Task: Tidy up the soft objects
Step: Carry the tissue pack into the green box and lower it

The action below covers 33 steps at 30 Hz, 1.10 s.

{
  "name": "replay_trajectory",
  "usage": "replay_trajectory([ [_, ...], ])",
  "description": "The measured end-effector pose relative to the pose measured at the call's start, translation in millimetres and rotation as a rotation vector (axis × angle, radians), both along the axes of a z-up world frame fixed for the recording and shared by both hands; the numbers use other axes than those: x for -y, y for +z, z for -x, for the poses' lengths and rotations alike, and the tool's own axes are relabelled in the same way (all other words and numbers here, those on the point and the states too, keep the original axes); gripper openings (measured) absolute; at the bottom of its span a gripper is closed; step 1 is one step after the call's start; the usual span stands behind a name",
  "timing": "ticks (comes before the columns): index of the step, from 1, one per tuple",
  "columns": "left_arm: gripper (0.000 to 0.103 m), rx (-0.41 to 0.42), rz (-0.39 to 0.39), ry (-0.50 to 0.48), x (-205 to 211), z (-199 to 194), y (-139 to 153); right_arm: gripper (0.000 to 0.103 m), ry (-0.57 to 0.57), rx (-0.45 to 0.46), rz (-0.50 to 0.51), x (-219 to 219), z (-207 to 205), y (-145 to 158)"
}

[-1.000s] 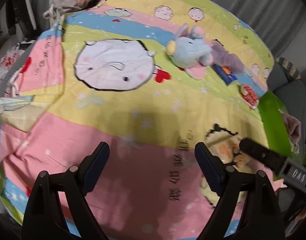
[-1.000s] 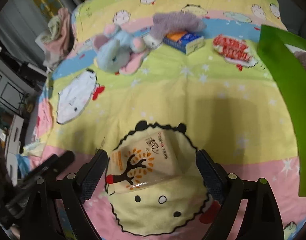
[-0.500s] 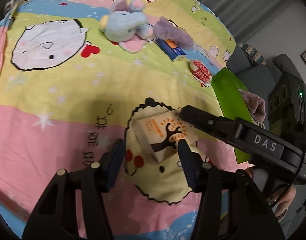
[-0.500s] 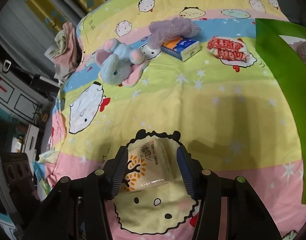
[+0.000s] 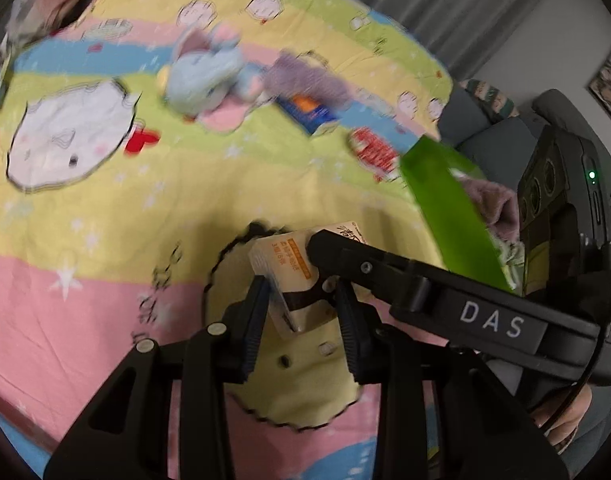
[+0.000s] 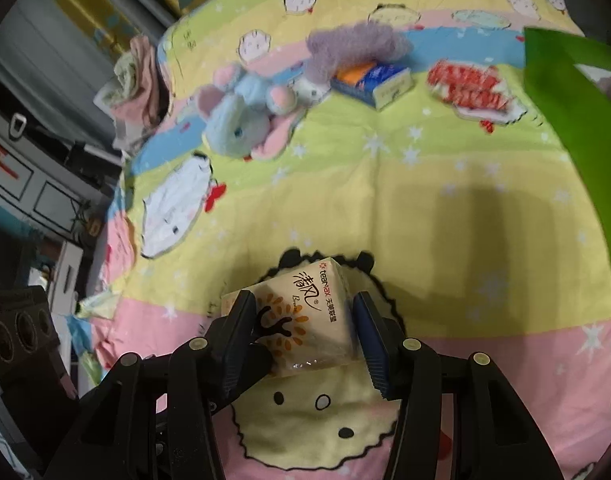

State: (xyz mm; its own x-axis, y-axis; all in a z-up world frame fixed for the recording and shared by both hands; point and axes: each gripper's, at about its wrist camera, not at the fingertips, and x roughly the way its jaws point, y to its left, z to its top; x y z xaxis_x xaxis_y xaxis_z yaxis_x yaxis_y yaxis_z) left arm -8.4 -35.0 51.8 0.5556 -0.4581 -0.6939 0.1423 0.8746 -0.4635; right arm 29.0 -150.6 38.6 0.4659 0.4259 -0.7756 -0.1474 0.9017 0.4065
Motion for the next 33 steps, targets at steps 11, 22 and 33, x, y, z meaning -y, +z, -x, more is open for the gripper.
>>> replay_trajectory([
  [11, 0.031, 0.220, -0.070, -0.112, 79.6, 5.3, 71.7, 0.054, -0.157, 0.218, -0.057, 74.0, 30.2, 74.6],
  [22, 0.031, 0.268, -0.058, -0.243, 151.6, -7.0, 88.9, 0.054, -0.327, 0.299, -0.074, 150.2, 49.1, 100.8],
  [33, 0.031, 0.204, -0.036, -0.375, 222.5, -24.6, 77.4, 0.054, -0.489, 0.263, -0.055, 217.6, 55.3, 90.3],
])
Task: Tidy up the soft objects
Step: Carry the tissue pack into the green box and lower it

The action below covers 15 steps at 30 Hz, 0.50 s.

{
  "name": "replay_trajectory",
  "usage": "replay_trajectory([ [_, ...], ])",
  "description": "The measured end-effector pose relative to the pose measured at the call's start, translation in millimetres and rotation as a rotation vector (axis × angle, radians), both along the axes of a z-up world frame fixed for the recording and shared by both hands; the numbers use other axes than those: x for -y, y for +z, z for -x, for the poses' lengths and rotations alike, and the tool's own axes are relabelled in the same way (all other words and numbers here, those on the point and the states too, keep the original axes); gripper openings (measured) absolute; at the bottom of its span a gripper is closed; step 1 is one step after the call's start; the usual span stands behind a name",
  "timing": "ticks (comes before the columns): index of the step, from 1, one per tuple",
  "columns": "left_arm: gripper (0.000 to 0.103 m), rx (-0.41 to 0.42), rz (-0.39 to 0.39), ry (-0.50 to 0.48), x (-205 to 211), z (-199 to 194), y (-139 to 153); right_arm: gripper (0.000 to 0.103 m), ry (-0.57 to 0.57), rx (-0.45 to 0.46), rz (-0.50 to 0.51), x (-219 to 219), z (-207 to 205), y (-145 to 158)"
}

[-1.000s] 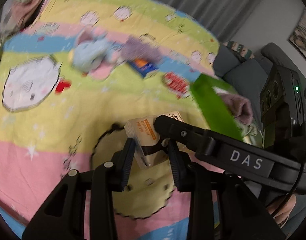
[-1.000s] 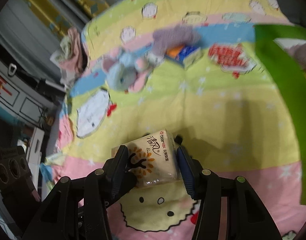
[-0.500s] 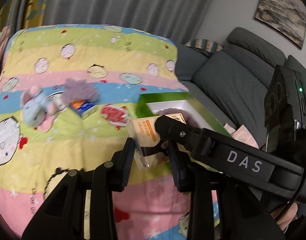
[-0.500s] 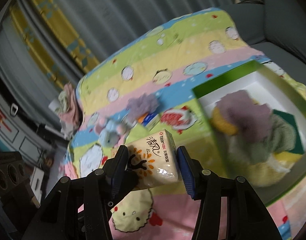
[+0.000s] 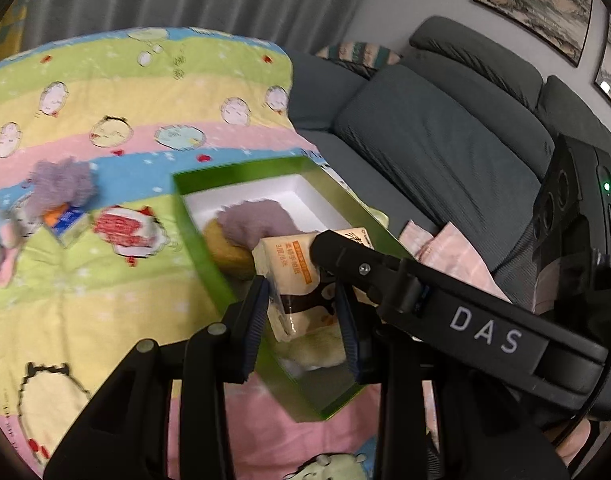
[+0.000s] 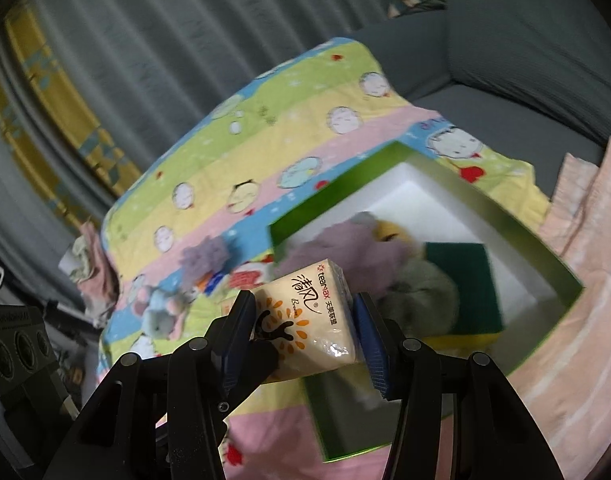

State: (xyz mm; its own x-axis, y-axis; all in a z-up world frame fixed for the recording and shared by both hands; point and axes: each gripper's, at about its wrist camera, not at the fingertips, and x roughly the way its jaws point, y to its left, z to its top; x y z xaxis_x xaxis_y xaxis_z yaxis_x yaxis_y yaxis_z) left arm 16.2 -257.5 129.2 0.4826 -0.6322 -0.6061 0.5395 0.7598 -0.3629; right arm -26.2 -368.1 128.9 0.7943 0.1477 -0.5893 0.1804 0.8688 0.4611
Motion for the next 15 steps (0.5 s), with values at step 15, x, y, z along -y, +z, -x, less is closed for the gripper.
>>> replay_trajectory([
  [15, 0.032, -0.104, -0.035, -0.148, 78.1, -15.3, -25.3, 0.054, -0.180, -0.091, -0.057, 77.4, 8.8, -22.8],
])
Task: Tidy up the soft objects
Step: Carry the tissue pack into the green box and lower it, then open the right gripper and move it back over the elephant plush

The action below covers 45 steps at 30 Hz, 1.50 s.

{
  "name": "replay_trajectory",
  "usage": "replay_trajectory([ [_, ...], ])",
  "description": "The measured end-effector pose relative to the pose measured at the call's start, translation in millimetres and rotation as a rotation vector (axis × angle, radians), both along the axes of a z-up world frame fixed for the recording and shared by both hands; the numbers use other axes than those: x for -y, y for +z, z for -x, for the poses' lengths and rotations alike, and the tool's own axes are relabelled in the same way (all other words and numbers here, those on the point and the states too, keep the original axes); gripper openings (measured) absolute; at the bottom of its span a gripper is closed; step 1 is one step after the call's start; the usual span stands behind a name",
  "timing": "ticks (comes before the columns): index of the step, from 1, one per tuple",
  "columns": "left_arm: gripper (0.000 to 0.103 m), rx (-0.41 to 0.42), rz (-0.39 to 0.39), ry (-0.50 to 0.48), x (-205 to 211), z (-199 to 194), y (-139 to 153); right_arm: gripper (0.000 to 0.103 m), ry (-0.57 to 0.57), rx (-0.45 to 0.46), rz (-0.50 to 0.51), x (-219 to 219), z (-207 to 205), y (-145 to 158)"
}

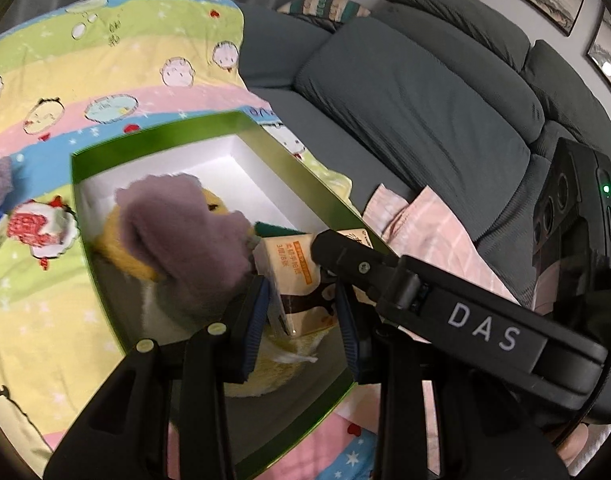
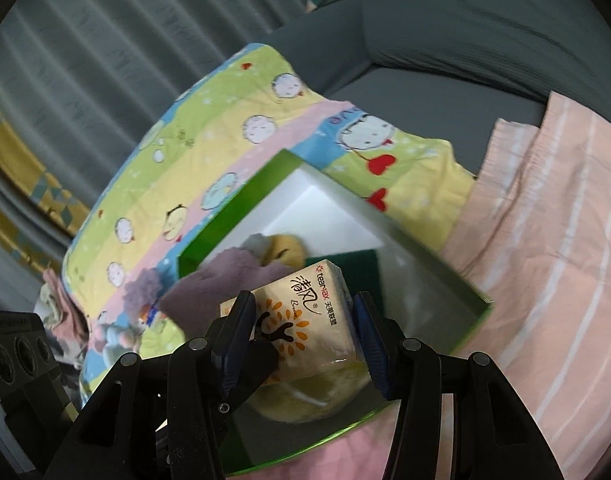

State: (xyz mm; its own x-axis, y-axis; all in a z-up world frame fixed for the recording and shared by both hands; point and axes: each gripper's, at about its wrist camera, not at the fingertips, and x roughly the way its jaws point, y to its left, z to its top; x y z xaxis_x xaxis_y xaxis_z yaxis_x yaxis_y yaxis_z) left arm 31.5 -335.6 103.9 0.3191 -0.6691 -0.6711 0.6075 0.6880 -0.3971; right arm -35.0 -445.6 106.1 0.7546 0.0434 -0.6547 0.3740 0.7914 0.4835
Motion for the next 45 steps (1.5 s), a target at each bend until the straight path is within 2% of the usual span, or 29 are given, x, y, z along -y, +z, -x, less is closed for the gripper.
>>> replay_trajectory([
  [6, 0.031, -0.042, -0.016, -0.012, 9.4, -3.3, -11.1, 0.054, -0.025, -0.060, -0.009, 14.5, -4.4, -12.5],
  [13, 0.033, -0.164, 0.032, 0.004, 6.3, -14.9, -27.6, 0.054, -0.057, -0.103, 0.030, 14.0, -11.2, -16.5],
  [18, 0.037, -0.150, 0.023, 0.038, -3.2, -6.9, -19.2, 0.054, -0.055, -0.099, 0.038, 10.6, -13.6, -16.0],
  [20, 0.051, -0.126, 0.003, 0.049, -10.6, 0.5, -11.8, 0.058, -0.053, -0.092, 0.038, 8.1, -12.0, -14.0],
  [21, 0.058, -0.093, 0.000, 0.050, -17.0, 7.2, -5.5, 0.068, -0.057, -0.086, 0.047, 5.8, -10.2, -11.6],
  [22, 0.071, -0.057, 0.000, 0.050, -23.8, 13.4, 0.8, 0.077, -0.064, -0.077, 0.060, 4.0, -8.4, -8.9],
  [23, 0.074, -0.022, 0.005, 0.052, -30.3, 18.4, 6.5, 0.078, -0.069, -0.065, 0.080, 1.8, -6.0, -5.4],
  [25, 0.078, 0.066, 0.016, 0.079, -53.1, 32.4, 22.4, 0.082, -0.077, -0.023, 0.133, -5.5, 0.5, 5.8],
  [27, 0.083, 0.100, 0.034, 0.118, -76.7, 39.7, 31.0, 0.087, -0.079, 0.020, 0.143, -10.7, 6.4, 14.9],
  [31, 0.086, 0.082, 0.086, 0.242, -145.4, 47.3, 32.8, 0.089, -0.051, 0.115, 0.127, -26.0, 15.0, 28.9],
  [35, 0.086, 0.042, 0.051, 0.381, -211.8, 45.9, 15.8, 0.092, 0.018, 0.147, 0.127, -49.0, 12.7, 34.0],
  [40, 0.087, 0.033, -0.076, 0.566, -291.5, 46.6, -17.6, 0.093, 0.117, 0.146, 0.150, -90.3, 2.7, 34.6],
  [45, 0.087, -0.005, -0.076, 0.691, -348.5, 45.4, -43.0, 0.093, 0.224, 0.131, 0.154, -138.8, -13.8, 26.8],
])
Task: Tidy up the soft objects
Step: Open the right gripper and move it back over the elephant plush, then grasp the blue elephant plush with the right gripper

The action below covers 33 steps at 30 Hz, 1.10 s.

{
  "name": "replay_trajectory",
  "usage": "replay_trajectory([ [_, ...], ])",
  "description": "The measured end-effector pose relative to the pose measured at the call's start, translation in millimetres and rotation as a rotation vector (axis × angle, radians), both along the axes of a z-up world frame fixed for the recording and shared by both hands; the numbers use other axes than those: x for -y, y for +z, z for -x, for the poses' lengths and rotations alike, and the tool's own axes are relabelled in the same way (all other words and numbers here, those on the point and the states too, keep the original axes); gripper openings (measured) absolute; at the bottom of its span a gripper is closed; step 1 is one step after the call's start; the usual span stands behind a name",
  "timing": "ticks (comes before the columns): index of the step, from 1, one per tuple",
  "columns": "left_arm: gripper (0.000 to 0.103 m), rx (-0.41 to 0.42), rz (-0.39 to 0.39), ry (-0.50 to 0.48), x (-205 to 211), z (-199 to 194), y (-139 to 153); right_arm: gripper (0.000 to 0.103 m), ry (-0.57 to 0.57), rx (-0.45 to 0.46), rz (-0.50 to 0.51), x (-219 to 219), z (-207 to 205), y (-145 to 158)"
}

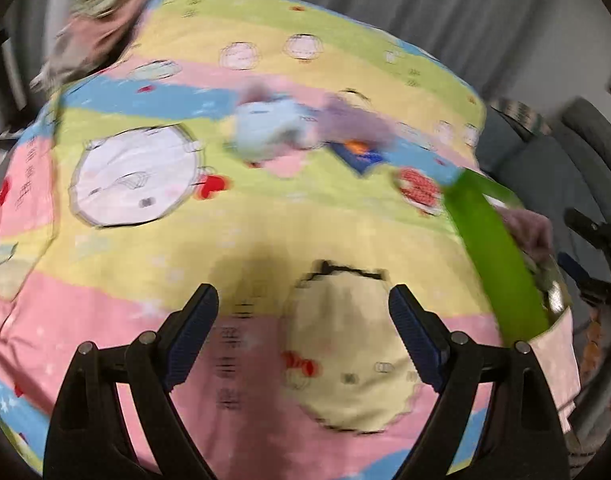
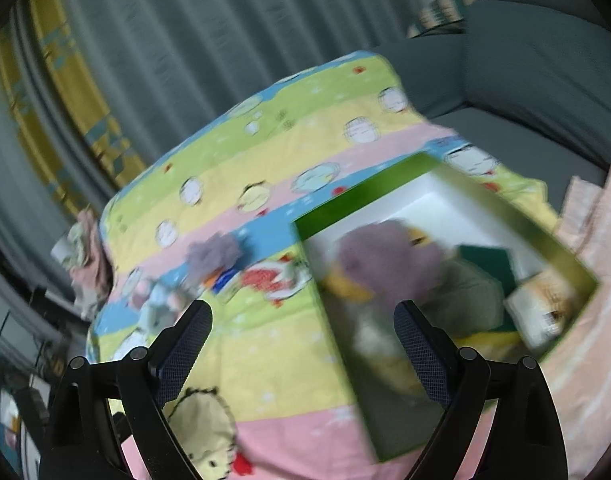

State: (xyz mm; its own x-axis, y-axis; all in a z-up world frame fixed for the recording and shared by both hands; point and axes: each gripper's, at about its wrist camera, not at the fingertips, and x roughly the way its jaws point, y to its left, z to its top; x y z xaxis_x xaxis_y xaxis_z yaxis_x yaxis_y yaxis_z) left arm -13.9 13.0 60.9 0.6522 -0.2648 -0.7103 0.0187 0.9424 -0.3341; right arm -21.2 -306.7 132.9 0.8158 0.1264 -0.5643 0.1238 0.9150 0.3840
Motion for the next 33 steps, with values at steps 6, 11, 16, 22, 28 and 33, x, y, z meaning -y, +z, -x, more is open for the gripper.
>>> replay_trajectory([
  [6, 0.087, -0.004, -0.006, 0.087, -32.6, 1.4, 4.9, 0.093, 0.128, -0.093, 0.017, -62.4, -25.3, -22.3],
  [11, 0.087, -0.033, 0.024, 0.153, -56.0, 2.1, 5.6, 0.093, 0.268, -0.160, -0.041, -129.7, -64.6, -35.0],
  [16, 0.087, -0.051, 0.008, 0.239, -77.5, 4.0, 6.3, 0.093, 0.295, -0.214, -0.084, -192.4, -115.5, -47.3],
  [22, 0.087, -0.060, 0.027, 0.259, -92.9, 7.7, 7.2, 0.093, 0.291, -0.298, -0.118, -245.3, -177.2, -73.1],
  [28, 0.087, -0.070, 0.033, 0.255, -98.3, 3.1, 6.4, 0.093, 0.222, -0.317, -0.067, -265.1, -217.1, -94.1],
  [33, 0.087, -0.069, 0.067, 0.266, -101.8, 2.3, 7.7, 0.074, 0.216, -0.332, -0.035, -274.0, -236.5, -111.2],
])
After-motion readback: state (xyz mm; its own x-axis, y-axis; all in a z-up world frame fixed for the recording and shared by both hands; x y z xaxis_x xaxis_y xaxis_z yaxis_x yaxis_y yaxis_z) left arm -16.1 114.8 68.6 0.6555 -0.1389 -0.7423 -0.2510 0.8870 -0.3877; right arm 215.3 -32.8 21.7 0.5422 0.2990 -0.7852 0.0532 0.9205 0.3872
